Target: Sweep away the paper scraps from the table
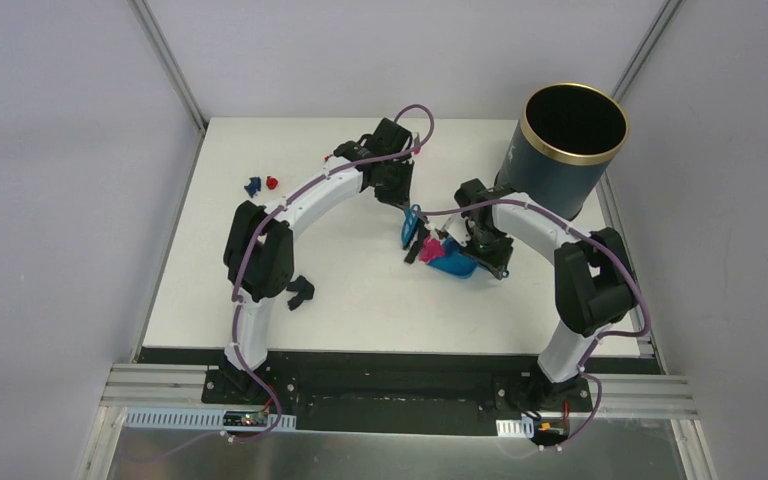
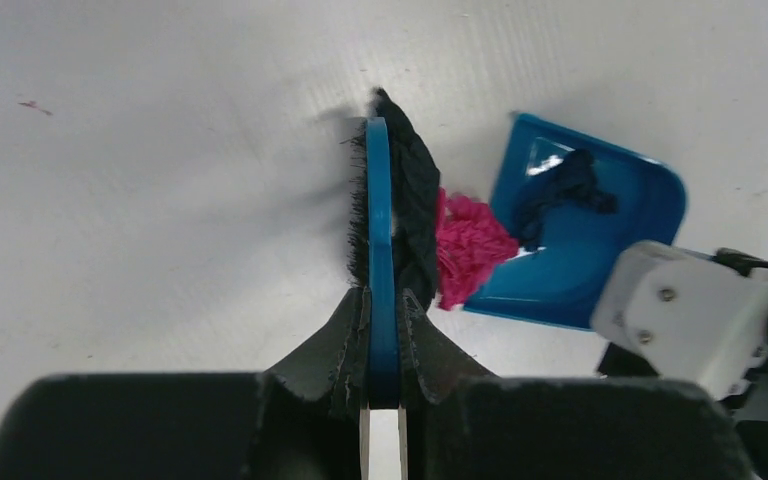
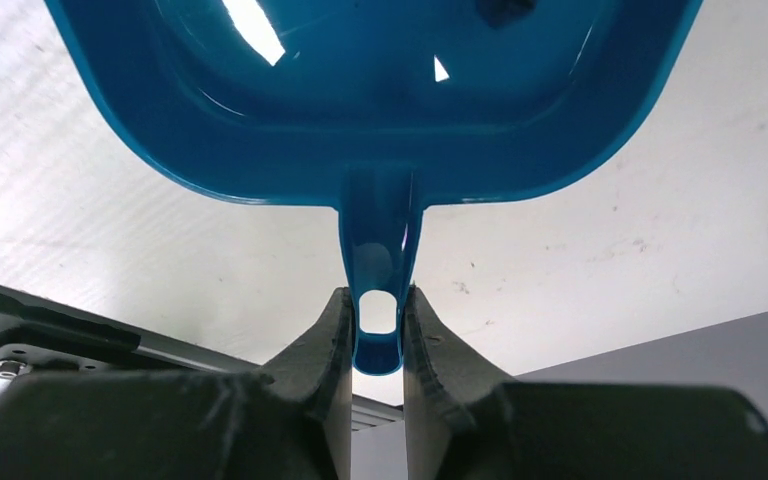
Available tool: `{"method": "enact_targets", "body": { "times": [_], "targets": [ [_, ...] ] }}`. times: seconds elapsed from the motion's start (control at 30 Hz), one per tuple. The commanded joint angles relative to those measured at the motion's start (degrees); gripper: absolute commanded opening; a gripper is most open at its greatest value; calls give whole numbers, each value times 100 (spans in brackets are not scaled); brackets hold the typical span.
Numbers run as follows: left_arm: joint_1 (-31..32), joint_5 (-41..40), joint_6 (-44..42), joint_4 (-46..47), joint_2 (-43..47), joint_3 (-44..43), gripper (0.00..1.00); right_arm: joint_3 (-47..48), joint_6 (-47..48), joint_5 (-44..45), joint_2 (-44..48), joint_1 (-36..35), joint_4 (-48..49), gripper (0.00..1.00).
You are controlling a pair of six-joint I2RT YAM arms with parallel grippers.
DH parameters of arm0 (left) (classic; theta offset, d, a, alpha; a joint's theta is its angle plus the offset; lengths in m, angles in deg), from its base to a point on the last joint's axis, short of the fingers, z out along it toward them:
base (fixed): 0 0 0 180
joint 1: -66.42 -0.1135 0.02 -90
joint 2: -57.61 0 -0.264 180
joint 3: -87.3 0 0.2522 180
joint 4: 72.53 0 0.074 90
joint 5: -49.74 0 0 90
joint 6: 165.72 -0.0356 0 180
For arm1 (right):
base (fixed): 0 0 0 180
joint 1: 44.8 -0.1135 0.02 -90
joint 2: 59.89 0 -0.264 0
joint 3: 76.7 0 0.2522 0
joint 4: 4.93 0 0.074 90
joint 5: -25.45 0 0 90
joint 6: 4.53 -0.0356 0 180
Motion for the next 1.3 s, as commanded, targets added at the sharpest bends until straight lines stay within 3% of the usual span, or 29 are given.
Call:
{"method": "enact_targets", "body": {
  "times": [0.0,0.4,0.57,0.97,1.13,1.27],
  "targets": [
    [62,621,562,518,36,197,0,282,-194,-24,-177,-335,15,0],
    [90,1289,1120,864,258,431,0,238,-650,-444,-34,-564,293,0],
    [82,950,1050,811,584,487,0,-20,-670,-659,244,-557,618,0],
    [90,385,901,116,1238,167,0,-1250,-1113,-1309,1147,-247,2524,0],
    [65,-481,334,-60,1537,-170,0,-1428,-1131,-1298,1345,-245,2753,0],
    [-109,-998,-291,-141,1090,-936,0,-1471,-1122,-1290,1212,-241,2745,0]
  ]
}}
